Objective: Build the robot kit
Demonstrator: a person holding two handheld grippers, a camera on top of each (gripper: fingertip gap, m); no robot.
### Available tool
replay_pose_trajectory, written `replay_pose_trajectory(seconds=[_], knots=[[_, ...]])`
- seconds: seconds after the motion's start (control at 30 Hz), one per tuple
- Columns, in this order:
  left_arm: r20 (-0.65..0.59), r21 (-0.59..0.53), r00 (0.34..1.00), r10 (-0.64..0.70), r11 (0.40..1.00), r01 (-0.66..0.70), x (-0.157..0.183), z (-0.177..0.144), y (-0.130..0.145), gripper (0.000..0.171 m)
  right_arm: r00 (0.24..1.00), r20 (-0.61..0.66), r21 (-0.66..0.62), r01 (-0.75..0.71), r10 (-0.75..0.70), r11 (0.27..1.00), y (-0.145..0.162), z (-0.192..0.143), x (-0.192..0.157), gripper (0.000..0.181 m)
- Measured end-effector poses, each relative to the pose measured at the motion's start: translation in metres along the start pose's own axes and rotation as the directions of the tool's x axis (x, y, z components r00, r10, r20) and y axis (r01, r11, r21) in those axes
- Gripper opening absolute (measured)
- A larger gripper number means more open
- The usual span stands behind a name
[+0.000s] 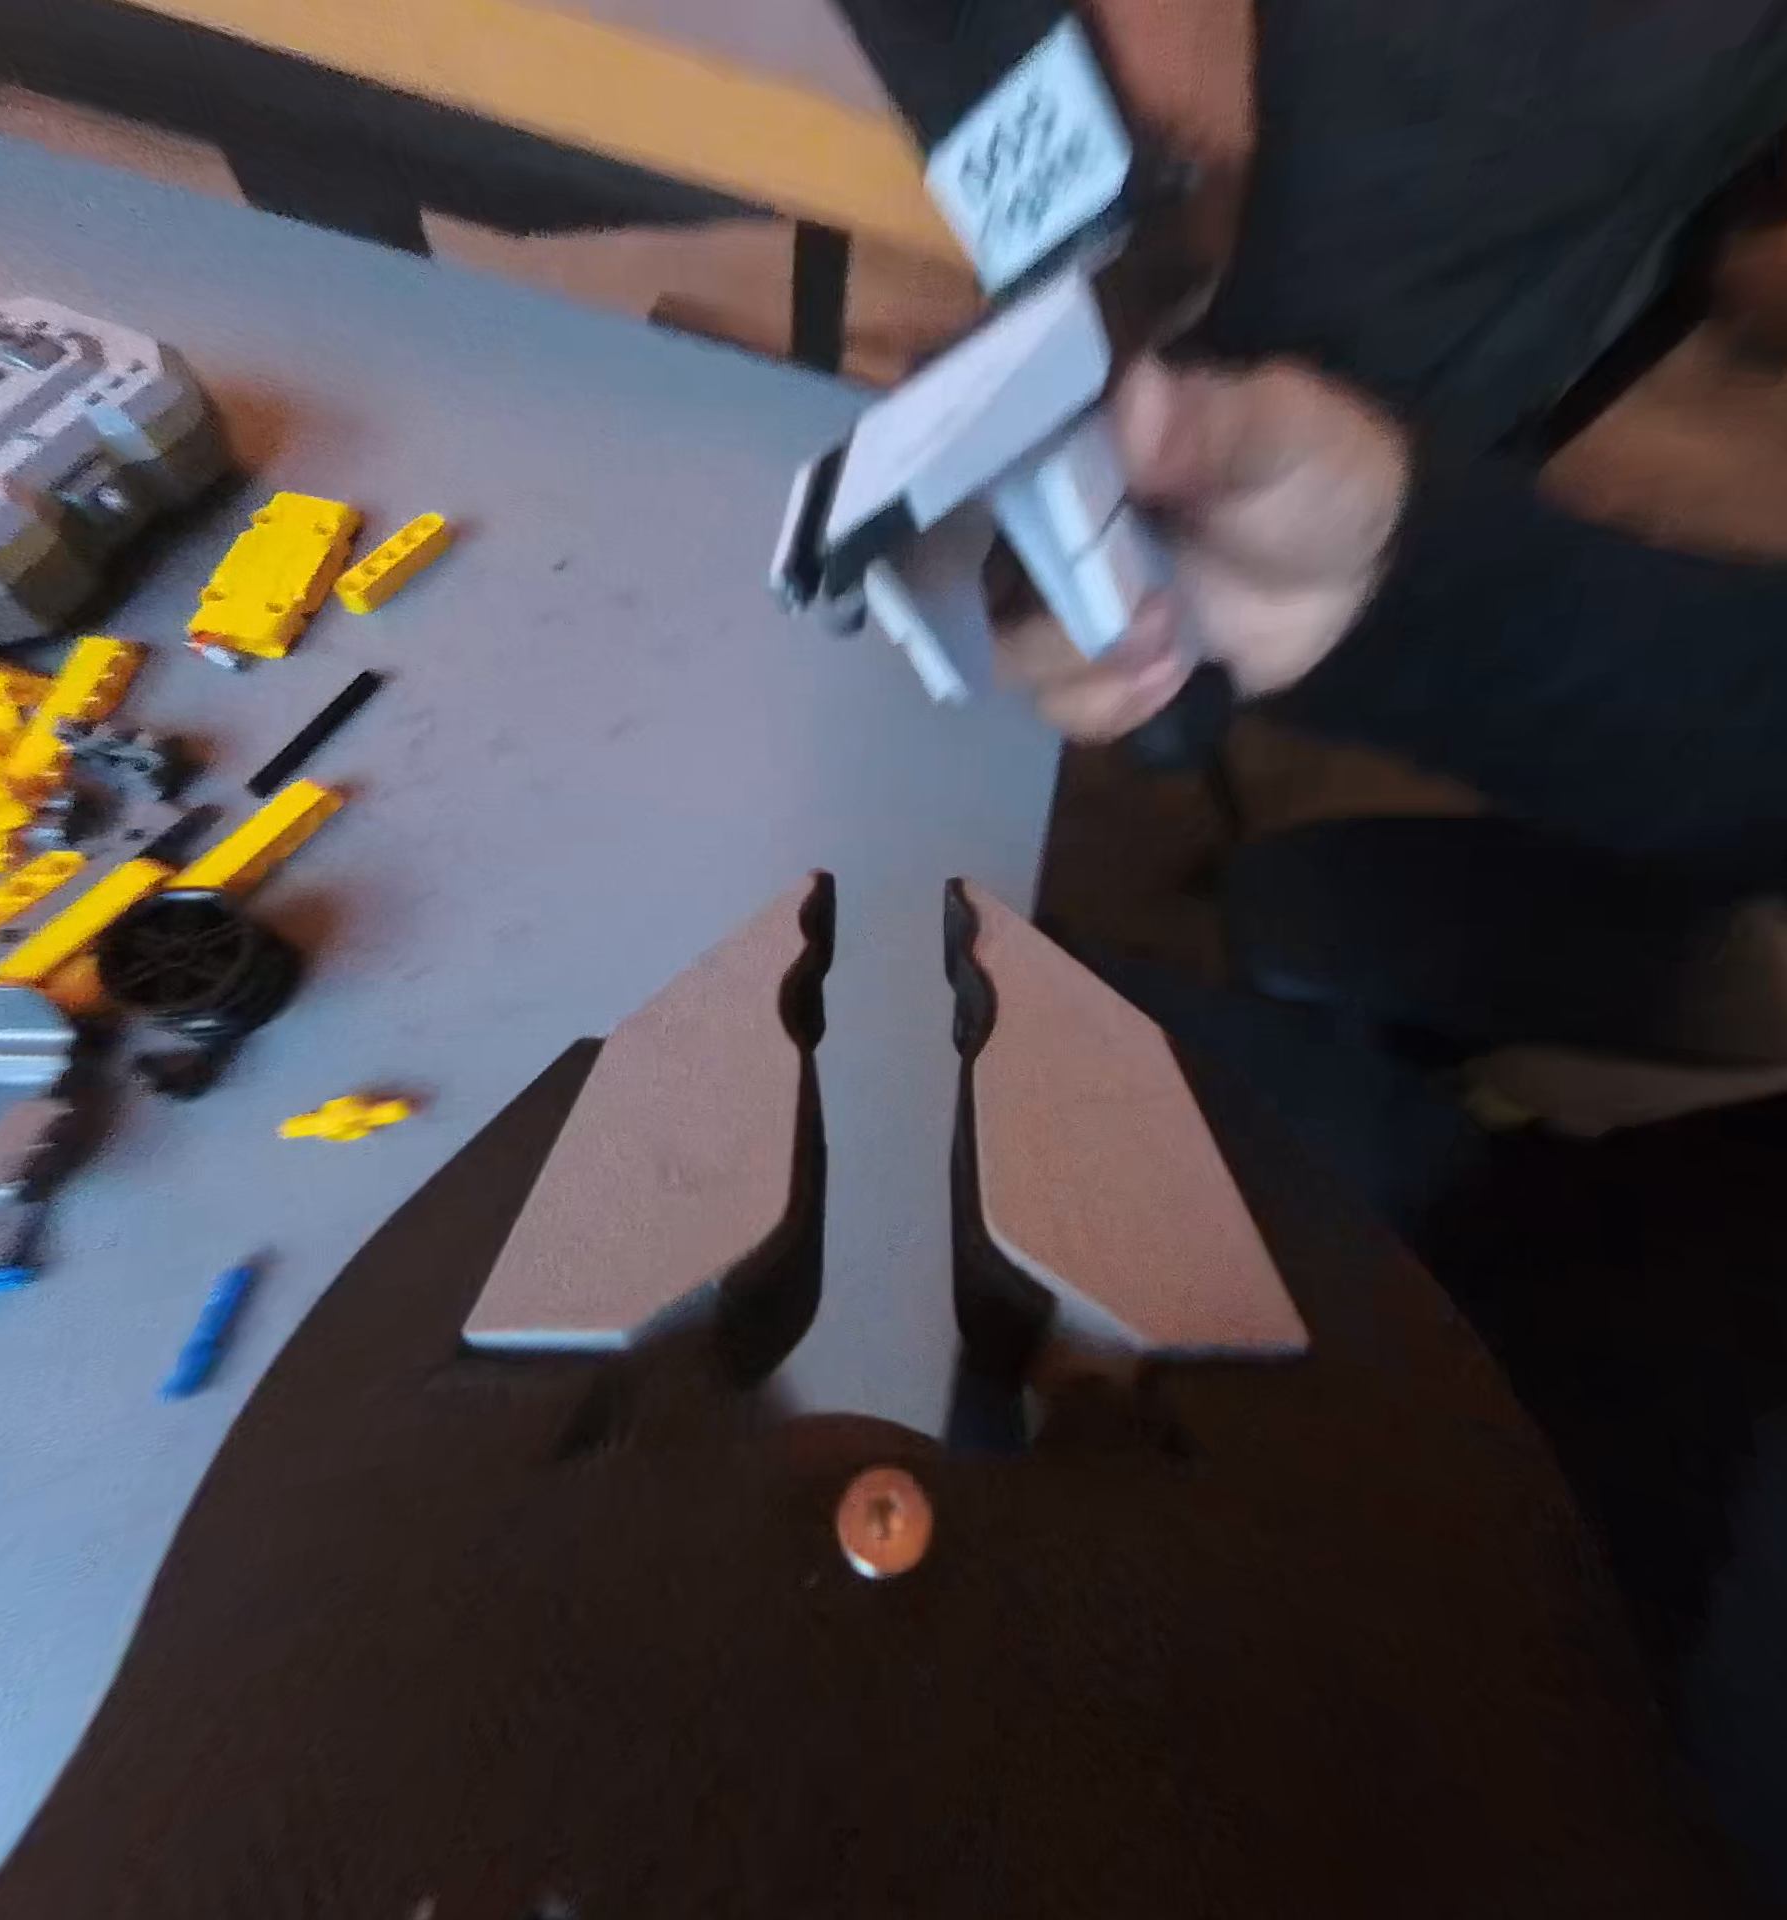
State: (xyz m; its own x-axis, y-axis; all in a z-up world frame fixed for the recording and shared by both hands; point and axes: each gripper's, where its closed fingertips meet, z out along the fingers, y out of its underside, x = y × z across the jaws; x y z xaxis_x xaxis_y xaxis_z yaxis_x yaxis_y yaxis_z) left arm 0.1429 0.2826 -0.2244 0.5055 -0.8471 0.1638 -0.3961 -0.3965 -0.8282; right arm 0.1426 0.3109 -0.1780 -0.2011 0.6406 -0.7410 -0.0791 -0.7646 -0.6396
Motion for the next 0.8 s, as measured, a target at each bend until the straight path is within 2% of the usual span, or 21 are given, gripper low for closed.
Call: replay_pose_trajectory(seconds=[0.07, 0.2, 0.33, 0.57, 0.7, 0.8], knots=[[-0.06, 0.067, 0.992, -0.11, 0.991, 0.114, 0.005, -0.003, -0.011, 0.016, 0.999, 0.031, 0.0, -0.016, 0.016, 1.0, 0.002, 0.005, -0.004, 0.004], [-0.074, 0.151, 0.977, -0.202, 0.966, 0.211, -0.004, -0.009, -0.022, 0.019, 0.993, 0.11, 0.038, -0.042, 0.038, 0.998, -0.001, 0.012, -0.016, 0.004], [-0.191, 0.235, 0.938, -0.29, 0.914, 0.331, 0.001, -0.02, -0.038, 0.018, 0.996, 0.084, 0.047, -0.01, 0.006, 0.999, 0.0, 0.017, -0.015, 0.004], [-0.226, 0.241, 0.896, -0.381, 0.869, 0.431, -0.007, -0.02, -0.035, 0.014, 0.997, -0.011, 0.035, 0.081, -0.08, 0.996, 0.005, 0.024, -0.006, 0.004], [-0.23, 0.251, 0.884, -0.406, 0.853, 0.457, -0.012, -0.02, -0.034, 0.014, 0.996, -0.015, 0.047, 0.094, -0.093, 0.994, 0.005, 0.027, -0.007, 0.004], [-0.252, 0.27, 0.881, -0.4, 0.846, 0.461, -0.01, -0.021, -0.037, 0.008, 0.994, -0.022, 0.064, 0.104, -0.103, 0.992, 0.004, 0.028, -0.008, 0.004]])
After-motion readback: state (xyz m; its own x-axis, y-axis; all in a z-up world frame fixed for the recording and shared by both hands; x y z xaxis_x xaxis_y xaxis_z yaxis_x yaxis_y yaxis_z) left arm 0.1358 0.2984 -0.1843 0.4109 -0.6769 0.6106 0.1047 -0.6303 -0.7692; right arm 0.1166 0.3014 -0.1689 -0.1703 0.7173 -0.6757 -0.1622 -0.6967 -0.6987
